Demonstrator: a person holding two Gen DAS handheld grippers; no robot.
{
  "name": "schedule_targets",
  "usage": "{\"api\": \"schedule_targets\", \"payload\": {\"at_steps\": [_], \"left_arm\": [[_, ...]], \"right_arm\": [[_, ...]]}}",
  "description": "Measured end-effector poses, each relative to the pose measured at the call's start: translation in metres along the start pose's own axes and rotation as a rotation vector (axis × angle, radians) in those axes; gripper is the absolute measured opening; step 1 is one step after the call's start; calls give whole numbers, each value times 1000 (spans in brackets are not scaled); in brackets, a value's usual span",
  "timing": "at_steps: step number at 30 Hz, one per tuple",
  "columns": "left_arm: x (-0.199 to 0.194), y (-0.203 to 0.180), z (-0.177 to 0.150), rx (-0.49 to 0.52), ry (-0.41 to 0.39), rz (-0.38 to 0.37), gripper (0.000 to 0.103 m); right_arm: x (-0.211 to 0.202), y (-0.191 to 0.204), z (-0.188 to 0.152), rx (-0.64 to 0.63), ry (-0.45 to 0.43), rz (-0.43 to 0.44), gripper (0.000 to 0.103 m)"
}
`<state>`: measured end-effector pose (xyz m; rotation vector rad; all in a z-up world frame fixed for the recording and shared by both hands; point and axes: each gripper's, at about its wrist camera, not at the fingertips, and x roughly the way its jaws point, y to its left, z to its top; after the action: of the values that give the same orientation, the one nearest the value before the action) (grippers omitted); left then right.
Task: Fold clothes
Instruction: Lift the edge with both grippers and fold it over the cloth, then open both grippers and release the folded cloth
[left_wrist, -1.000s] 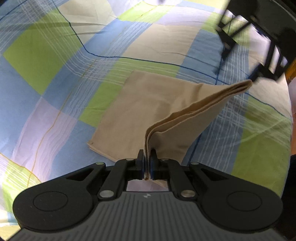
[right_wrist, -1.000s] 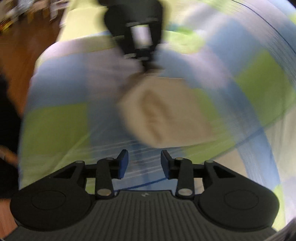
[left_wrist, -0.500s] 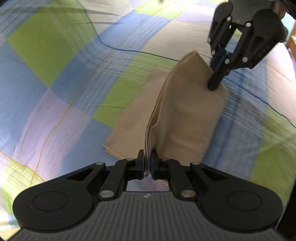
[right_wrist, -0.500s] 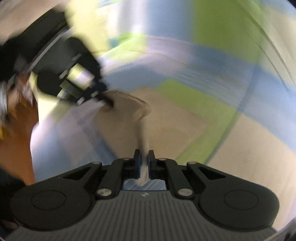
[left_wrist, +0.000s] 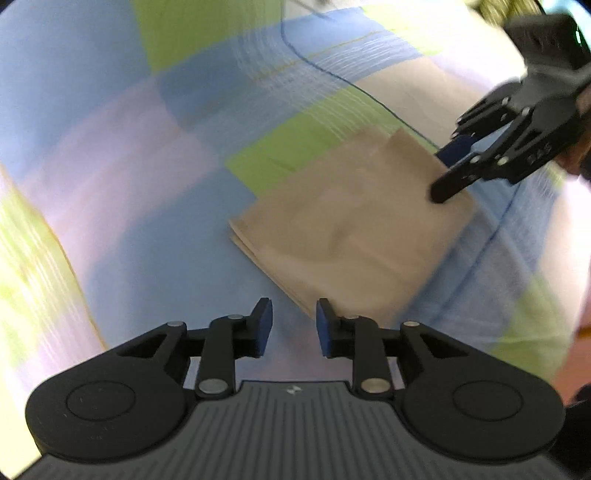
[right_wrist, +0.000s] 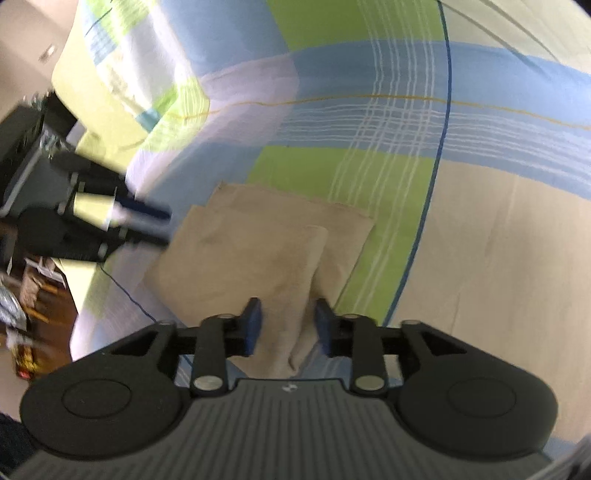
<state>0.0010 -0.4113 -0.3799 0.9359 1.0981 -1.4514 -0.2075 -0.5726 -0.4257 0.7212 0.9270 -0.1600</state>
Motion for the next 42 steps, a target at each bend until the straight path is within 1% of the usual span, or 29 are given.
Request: {"api": "schedule_targets", "payload": {"at_steps": [2, 3, 5, 6, 7, 10, 15, 19, 21, 24, 26, 28, 31, 33, 35, 36, 38, 39, 41, 42], "left_arm": [[2, 8, -3, -113, -6, -52, 31], [4, 12, -4, -170, -9, -79, 31], [9, 23, -7, -285, -16, -130, 31], [11, 27, -8, -331, -18, -138, 31], [12, 29, -9, -350, -20, -137, 31], [7, 27, -11, -352, -35, -121, 31], [-2, 16, -8, -296, -59, -68, 31], [-6, 15, -5, -286, -86, -50, 31], [-7, 15, -4, -298, -102, -52, 31], [-7, 17, -3, -325, -108, -78, 31], [-3, 19, -5, -359, -92, -115, 32], [1, 21, -5, -383, -74, -116, 33], [5, 24, -5, -412, -72, -103, 33], [4, 26, -3, -424, -86, -94, 33], [5, 27, 1, -412, -109, -64, 33], [6, 28, 3, -405, -120, -51, 33], [10, 31, 7, -400, -126, -51, 33], [14, 32, 9, -395, -126, -57, 33], [20, 30, 11, -374, -117, -44, 32], [21, 28, 11, -363, -116, -34, 28]], "right_arm": [[3, -1, 1, 13, -21, 7, 33], [6, -2, 2, 14, -30, 9, 32], [9, 0, 2, -3, -46, -3, 8], [7, 1, 2, -17, -62, -6, 6], [4, 2, 1, -30, -80, -8, 5], [-7, 9, -1, -59, -138, -1, 5], [-13, 13, 3, -77, -222, 7, 5], [-21, 13, 3, -79, -294, -3, 5], [-22, 11, 2, -68, -309, -1, 5], [-20, 7, 2, -37, -288, 28, 5], [-8, 1, 2, 0, -191, -11, 5], [5, -6, 0, 28, -115, -44, 8], [6, -11, 0, 80, -122, -19, 12], [6, -10, 1, 73, -119, -19, 17], [7, -8, 1, 72, -118, -3, 29], [8, -7, 2, 70, -117, 2, 30], [8, -5, 3, 61, -115, 5, 32], [9, -5, 3, 63, -115, 6, 33], [9, -6, 4, 67, -114, 7, 33], [9, -6, 4, 70, -117, 8, 33]]}}
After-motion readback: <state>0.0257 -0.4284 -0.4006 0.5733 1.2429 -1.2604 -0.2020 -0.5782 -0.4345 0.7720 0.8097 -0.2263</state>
